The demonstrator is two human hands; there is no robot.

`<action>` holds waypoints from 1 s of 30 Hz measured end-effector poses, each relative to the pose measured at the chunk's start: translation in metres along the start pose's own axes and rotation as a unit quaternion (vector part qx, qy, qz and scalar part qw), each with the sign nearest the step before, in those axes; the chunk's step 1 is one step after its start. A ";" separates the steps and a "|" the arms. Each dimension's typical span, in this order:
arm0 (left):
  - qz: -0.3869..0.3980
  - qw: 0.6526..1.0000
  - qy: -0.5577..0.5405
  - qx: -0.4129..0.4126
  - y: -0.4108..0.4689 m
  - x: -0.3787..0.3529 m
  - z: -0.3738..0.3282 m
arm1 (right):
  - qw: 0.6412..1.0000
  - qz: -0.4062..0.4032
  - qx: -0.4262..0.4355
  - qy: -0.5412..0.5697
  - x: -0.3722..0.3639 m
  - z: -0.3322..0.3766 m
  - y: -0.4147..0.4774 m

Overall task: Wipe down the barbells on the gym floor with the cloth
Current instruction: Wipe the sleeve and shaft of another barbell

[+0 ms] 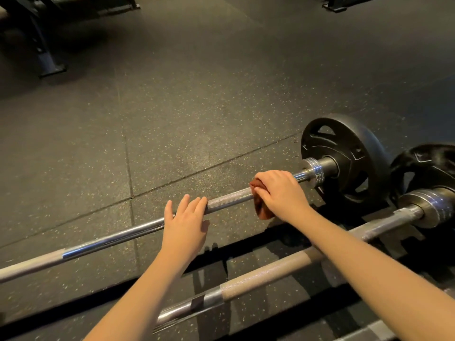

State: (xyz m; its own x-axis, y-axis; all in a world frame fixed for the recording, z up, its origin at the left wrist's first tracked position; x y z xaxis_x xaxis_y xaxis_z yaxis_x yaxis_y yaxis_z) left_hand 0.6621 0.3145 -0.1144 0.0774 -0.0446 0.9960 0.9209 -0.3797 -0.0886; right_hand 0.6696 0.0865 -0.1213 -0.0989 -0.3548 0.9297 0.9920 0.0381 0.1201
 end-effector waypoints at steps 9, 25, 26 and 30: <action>0.079 0.997 0.005 0.007 -0.013 0.010 0.007 | 0.999 -0.005 -0.030 0.020 -0.028 0.063 -0.004; 0.182 0.983 -0.004 -0.009 -0.019 0.020 0.009 | 0.995 0.043 -0.084 -0.015 -0.009 0.036 -0.001; 0.183 0.983 -0.006 -0.015 -0.020 0.022 0.010 | 0.996 0.021 -0.091 -0.011 -0.011 0.044 -0.006; 0.185 0.982 -0.015 -0.026 -0.024 0.024 0.024 | 1.000 0.001 -0.022 0.015 -0.015 0.058 -0.021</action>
State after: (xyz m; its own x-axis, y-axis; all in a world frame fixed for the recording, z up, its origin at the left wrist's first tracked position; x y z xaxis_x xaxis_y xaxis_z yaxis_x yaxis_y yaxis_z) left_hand 0.6512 0.3444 -0.0882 0.4156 -0.1606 0.8952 0.8070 -0.3889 -0.4444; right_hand 0.6461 0.1451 -0.1176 -0.0953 -0.3825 0.9190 0.9947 -0.0014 0.1026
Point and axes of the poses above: each hand's wrist, its own y-axis towards the middle knuckle, its own x-axis out of the back of the hand, z = x × y, the point moved 5 cm from there along y, towards the middle knuckle, and after that the axes turned 3 degrees about y, right-handed, at the moved point
